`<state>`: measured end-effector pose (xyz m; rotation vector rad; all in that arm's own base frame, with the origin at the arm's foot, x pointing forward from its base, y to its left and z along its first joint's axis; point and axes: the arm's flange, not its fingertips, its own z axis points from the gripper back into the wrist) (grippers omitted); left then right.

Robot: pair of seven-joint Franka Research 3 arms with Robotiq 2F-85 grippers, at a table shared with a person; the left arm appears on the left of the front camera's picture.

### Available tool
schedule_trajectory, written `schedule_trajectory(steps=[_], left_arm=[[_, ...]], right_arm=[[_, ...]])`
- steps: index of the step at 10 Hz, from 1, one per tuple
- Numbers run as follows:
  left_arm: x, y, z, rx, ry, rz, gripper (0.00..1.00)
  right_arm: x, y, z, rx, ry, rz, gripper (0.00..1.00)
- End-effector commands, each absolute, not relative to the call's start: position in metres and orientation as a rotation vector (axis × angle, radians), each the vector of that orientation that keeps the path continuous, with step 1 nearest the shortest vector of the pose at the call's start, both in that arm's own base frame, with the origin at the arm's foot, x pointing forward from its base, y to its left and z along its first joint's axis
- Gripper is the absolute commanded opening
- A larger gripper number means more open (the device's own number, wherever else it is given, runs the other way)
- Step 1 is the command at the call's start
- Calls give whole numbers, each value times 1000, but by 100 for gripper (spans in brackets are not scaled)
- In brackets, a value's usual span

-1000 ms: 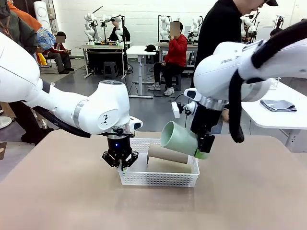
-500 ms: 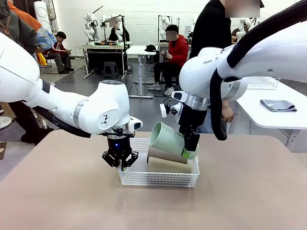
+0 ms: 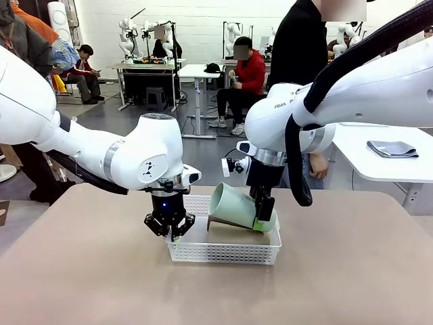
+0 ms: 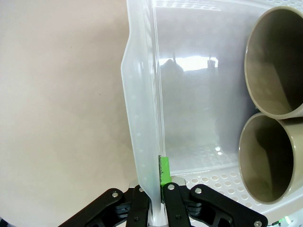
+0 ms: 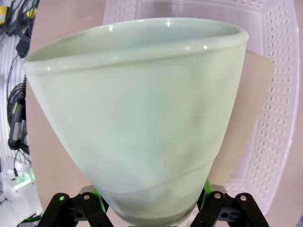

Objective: Clean and organize the cups into the basket.
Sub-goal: Pick up the Reusable plastic cup from the right side of the table and stack it inside the Organizing basket in the center of the table.

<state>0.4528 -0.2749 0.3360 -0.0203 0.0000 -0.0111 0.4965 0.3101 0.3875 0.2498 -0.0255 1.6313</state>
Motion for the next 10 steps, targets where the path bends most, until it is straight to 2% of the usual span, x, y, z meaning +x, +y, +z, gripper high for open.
schedule_trajectory(steps=[1,3,5,10], left_arm=[[451,-272,334,-26,-2,-16,0],[451,-272,334,-26,-2,-16,0],[451,-272,334,-26,-2,-16,0],[451,-272,334,-26,-2,-16,0]], right_arm=[[502,317,383,208,-49,1623,80],[502,316,383,190,-52,1632,80],[501,315,383,165,-52,1629,100],[497,315,385,117,-99,1620,100]])
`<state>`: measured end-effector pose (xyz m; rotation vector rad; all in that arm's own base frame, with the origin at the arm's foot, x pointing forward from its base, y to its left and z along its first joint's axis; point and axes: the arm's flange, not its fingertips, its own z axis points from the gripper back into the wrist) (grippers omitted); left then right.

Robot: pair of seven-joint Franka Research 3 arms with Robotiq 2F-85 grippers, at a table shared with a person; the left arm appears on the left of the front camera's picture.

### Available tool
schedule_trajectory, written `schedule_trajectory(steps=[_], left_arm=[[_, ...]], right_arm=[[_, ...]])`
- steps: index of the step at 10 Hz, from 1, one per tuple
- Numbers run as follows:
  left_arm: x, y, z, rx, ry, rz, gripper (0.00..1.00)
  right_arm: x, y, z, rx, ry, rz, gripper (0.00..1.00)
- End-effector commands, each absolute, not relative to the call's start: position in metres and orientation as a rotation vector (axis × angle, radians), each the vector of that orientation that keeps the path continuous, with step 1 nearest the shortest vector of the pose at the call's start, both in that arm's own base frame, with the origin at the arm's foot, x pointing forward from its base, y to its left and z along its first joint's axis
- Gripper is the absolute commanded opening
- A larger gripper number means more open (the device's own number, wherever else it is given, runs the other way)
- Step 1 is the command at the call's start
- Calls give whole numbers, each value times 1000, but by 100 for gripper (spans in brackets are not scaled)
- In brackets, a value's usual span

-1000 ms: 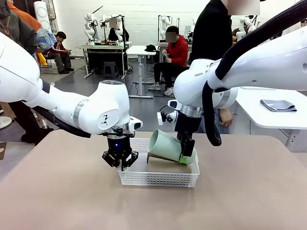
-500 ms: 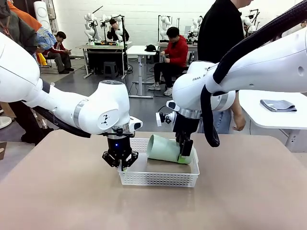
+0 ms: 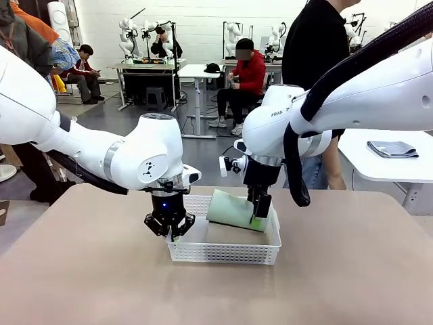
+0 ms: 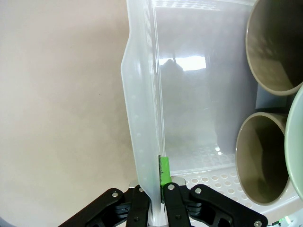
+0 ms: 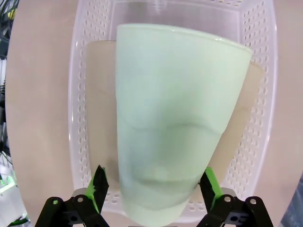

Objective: Clean and organize the cups into the basket.
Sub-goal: Pick up the Reusable plastic cup from the right side of the table and stack it inside the Organizing basket in the center of the table.

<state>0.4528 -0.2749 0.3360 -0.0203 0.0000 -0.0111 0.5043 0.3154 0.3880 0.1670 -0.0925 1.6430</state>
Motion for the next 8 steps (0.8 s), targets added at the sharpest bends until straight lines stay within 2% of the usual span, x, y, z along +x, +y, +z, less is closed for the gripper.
schedule_trajectory(steps=[1,2,4,6,8], left_arm=[[451,-272,334,-26,-2,-16,0],[451,-272,334,-26,-2,-16,0],[451,-272,334,-26,-2,-16,0],[451,-272,334,-26,-2,-16,0],[451,-272,334,-26,-2,-16,0]], right_arm=[[496,314,387,109,-118,1616,100],[494,312,390,99,-132,1604,100],[470,285,433,8,-327,1571,100],[435,218,496,74,-506,1518,100],[401,141,536,243,-622,1499,100]])
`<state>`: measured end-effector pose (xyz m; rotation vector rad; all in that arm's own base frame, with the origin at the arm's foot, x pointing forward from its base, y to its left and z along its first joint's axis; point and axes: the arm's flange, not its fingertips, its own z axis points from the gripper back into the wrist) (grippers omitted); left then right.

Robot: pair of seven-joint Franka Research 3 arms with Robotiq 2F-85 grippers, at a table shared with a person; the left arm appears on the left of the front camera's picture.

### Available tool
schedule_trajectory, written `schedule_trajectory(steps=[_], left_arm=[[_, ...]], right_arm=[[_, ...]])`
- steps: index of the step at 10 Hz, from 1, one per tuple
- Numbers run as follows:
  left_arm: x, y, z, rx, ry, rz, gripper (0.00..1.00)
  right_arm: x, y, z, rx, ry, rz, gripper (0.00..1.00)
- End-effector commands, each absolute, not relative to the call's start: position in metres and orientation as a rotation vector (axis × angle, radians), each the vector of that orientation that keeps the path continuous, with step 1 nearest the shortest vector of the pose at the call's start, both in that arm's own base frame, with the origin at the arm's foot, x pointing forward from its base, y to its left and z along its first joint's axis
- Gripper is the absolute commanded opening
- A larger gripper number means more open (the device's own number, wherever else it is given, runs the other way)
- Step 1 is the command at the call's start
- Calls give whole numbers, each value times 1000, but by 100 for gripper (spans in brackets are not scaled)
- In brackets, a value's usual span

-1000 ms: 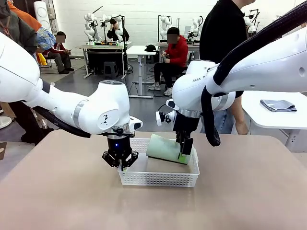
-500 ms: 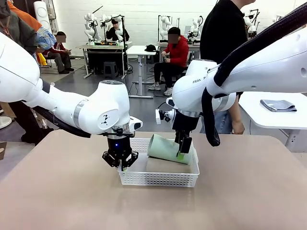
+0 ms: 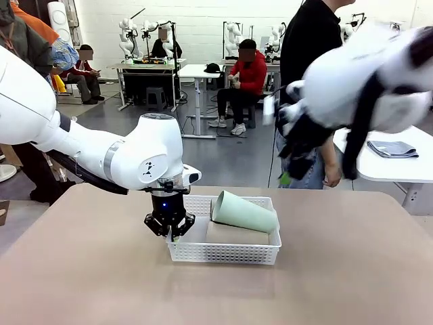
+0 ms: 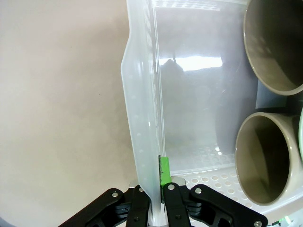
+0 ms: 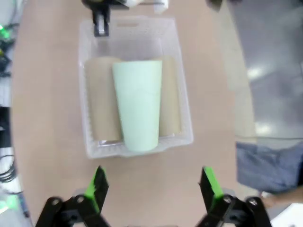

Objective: Clean and organize the cups into the basket.
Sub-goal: Pick up the Reusable plastic cup from the right side of the table and stack it inside the Organizing basket in the center of the table.

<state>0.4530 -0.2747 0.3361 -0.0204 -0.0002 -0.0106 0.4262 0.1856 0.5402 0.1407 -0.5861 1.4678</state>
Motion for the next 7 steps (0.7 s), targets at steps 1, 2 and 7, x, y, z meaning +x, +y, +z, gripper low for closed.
schedule_trajectory(steps=[1,2,7], left_arm=[[451,-272,334,-26,-2,-16,0],[451,-272,334,-26,-2,-16,0],[451,-272,334,-26,-2,-16,0]], right_arm=[[389,98,549,388,-705,1498,100],[382,47,554,542,-796,1497,100],[413,-83,491,808,-911,1497,100]])
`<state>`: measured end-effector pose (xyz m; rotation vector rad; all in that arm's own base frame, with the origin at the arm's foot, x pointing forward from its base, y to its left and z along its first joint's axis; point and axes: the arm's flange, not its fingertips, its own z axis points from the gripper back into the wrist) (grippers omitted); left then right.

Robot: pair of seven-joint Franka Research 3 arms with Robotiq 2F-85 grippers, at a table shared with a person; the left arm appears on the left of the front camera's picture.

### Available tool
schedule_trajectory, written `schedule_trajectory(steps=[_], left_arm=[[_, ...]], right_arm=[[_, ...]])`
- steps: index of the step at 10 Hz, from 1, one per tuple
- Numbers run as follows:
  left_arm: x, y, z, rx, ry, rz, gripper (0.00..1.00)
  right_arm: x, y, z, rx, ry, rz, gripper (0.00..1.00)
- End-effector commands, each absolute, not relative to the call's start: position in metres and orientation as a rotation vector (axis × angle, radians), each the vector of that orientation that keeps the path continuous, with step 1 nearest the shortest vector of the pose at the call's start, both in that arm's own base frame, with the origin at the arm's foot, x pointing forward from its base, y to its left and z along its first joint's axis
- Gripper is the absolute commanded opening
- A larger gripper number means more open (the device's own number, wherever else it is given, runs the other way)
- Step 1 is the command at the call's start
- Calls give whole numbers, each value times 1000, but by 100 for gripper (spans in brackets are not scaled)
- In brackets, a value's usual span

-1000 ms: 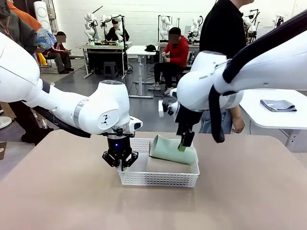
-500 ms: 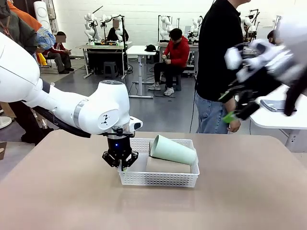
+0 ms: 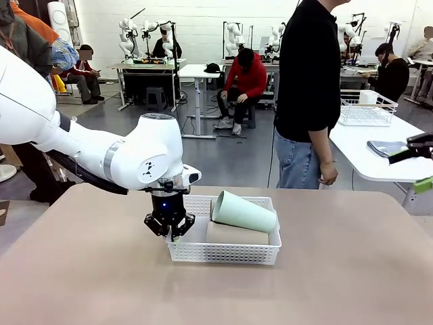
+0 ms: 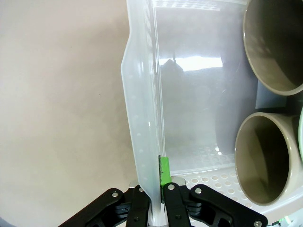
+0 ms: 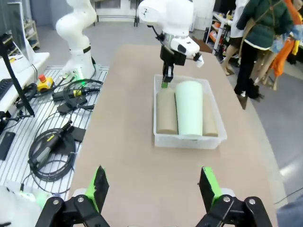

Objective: Clean and organize the cups into the basket.
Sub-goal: Pick up the Reusable plastic cup from the right side of the table and stack it inside the Organizing basket in the center of the table.

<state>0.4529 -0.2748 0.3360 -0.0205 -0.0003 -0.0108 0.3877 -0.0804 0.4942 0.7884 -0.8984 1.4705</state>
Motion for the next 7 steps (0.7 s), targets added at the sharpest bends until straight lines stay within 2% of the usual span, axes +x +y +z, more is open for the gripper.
schedule_trajectory(steps=[1,4,5,7], left_arm=[[451,-272,334,-26,-2,-16,0],[451,-272,334,-26,-2,-16,0],[451,-272,334,-26,-2,-16,0],[451,-272,334,-26,-2,-16,0]], right_arm=[[422,-102,473,821,-950,1471,100],[440,-136,431,859,-1012,1390,100],[424,-127,440,826,-971,1409,100],[424,-127,440,826,-971,1409,100]])
